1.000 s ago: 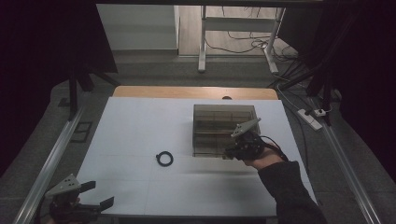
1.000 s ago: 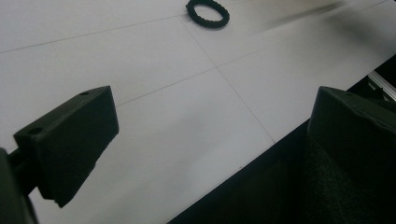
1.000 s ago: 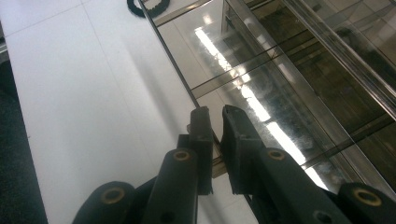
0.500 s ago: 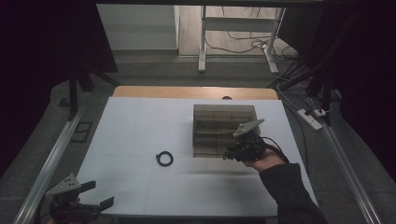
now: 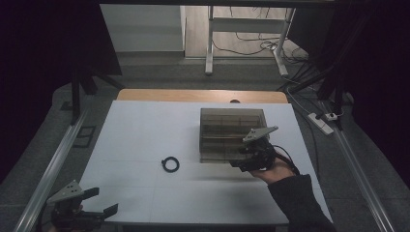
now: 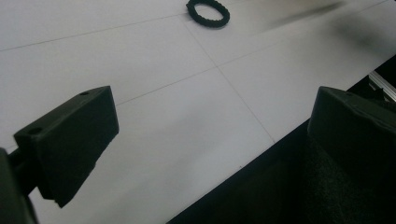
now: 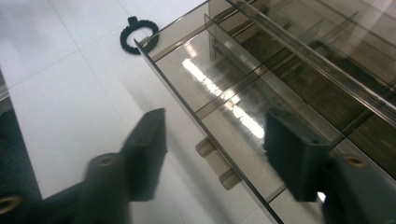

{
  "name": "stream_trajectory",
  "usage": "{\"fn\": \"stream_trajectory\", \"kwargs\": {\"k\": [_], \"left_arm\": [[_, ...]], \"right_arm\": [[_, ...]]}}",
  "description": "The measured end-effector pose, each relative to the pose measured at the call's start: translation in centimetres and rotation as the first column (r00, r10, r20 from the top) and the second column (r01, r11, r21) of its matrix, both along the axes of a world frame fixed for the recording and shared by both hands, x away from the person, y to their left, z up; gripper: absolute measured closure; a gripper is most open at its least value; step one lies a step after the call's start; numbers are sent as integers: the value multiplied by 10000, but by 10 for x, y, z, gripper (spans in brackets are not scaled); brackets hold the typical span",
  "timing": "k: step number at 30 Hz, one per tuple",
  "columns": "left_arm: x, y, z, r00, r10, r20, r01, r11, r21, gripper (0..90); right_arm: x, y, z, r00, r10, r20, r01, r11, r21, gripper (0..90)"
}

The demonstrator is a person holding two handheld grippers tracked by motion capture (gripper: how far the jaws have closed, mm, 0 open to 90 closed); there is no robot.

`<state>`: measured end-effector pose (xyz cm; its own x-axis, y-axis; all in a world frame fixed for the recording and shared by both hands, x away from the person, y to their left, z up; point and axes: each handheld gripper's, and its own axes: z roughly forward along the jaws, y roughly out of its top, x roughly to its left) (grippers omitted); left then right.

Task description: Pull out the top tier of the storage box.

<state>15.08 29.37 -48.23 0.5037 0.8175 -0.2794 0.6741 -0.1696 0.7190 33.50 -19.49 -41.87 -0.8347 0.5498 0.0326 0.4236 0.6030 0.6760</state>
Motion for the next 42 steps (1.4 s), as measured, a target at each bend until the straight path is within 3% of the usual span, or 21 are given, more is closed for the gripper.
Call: {"fn": "stream_trajectory", "kwargs": {"k": [3,7,10,14,19,28,36,42], "left_arm": [[0,0,0,10000,3,-8,-3,10000,6,9],[0,0,0,10000,17,-18,-17,10000,0,9],[0,0,0,10000,4,-19,-4,10000,19,9],[0,0,0,10000,-12,-9,12,10000,28,9],[0,0,0,10000,-37,7,37,10000,37,9],[0,1,0,9999,-140,-20,139,9998,-123,9],[2,4,-1,9998,-105,-180,96,9989,-467,7],[2,4,-1,9998,-105,-190,96,9988,-486,3]], "right_arm": [[-5,1,1,9993,-303,211,301,9995,83,265],[-9,-1,-1,9981,-445,425,438,9989,181,216],[-11,0,-3,9974,-555,452,549,9984,145,95],[-13,-1,-5,9961,-750,463,737,9968,303,27],[-15,-4,-6,9946,-974,356,950,9934,645,0],[-21,-3,-13,9925,-1119,493,1099,9931,413,0],[-29,-7,-11,9860,-1414,880,1346,9877,796,0],[-37,-15,-10,9811,-1631,1044,1525,9829,1028,0]]}}
